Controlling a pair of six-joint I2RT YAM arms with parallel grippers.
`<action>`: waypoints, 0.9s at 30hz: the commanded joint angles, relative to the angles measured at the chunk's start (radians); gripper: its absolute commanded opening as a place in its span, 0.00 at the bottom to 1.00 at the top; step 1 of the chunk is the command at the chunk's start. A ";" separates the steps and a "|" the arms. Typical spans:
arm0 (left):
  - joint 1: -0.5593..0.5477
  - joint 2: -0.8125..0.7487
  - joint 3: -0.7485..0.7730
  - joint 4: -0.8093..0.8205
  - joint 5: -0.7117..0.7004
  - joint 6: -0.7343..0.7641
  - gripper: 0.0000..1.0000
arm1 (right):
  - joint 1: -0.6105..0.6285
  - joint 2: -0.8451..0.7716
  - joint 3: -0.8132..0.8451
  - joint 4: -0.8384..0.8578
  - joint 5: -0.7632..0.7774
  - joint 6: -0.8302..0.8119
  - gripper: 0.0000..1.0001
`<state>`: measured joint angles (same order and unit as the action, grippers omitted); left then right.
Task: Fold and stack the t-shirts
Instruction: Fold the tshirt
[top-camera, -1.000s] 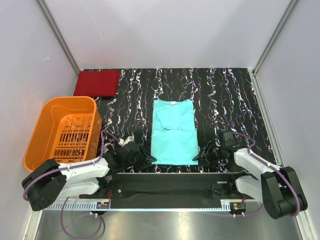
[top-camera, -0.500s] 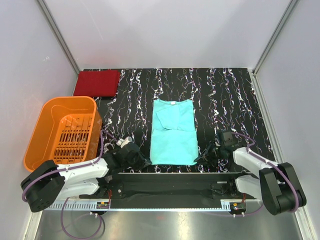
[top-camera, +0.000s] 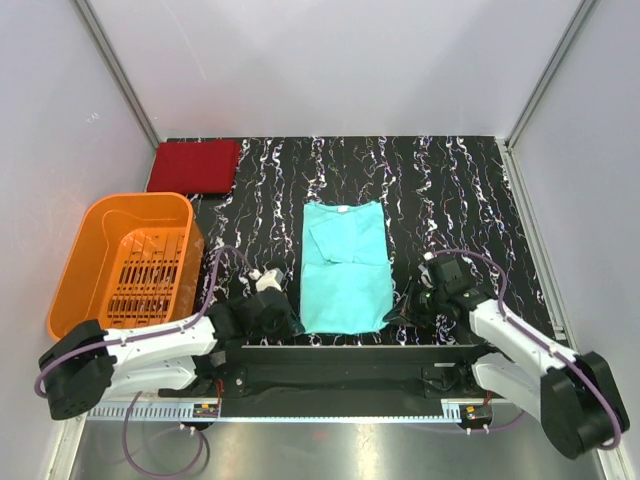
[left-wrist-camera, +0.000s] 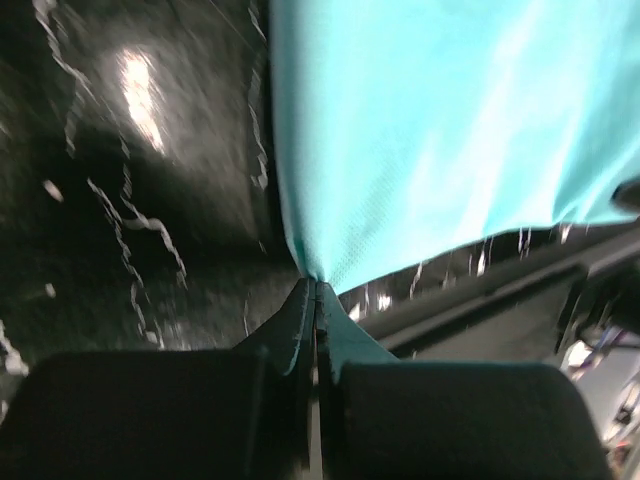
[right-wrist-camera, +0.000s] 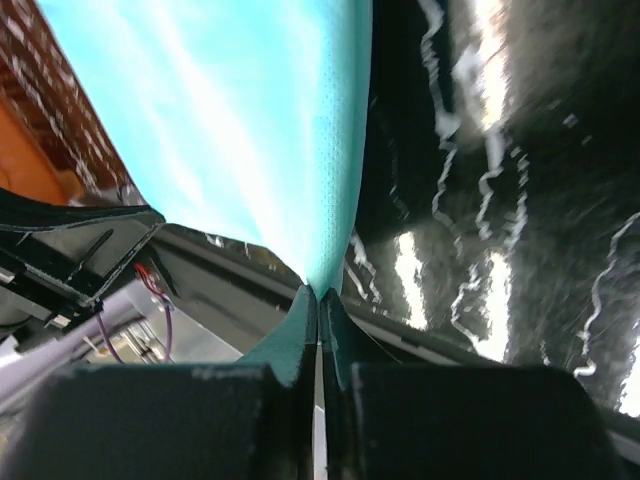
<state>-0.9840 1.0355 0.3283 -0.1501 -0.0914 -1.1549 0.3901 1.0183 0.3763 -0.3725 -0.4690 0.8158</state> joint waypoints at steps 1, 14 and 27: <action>-0.091 -0.074 0.049 -0.118 -0.114 0.058 0.00 | 0.047 -0.089 0.015 -0.089 0.000 -0.020 0.00; -0.508 -0.210 0.123 -0.333 -0.307 -0.181 0.00 | 0.204 -0.394 0.042 -0.350 0.010 0.068 0.00; -0.161 -0.229 0.337 -0.414 -0.142 0.075 0.00 | 0.173 -0.034 0.330 -0.229 -0.057 0.007 0.00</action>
<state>-1.2251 0.8230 0.6022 -0.5716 -0.3149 -1.1957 0.5816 0.9192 0.6029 -0.6510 -0.4763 0.8654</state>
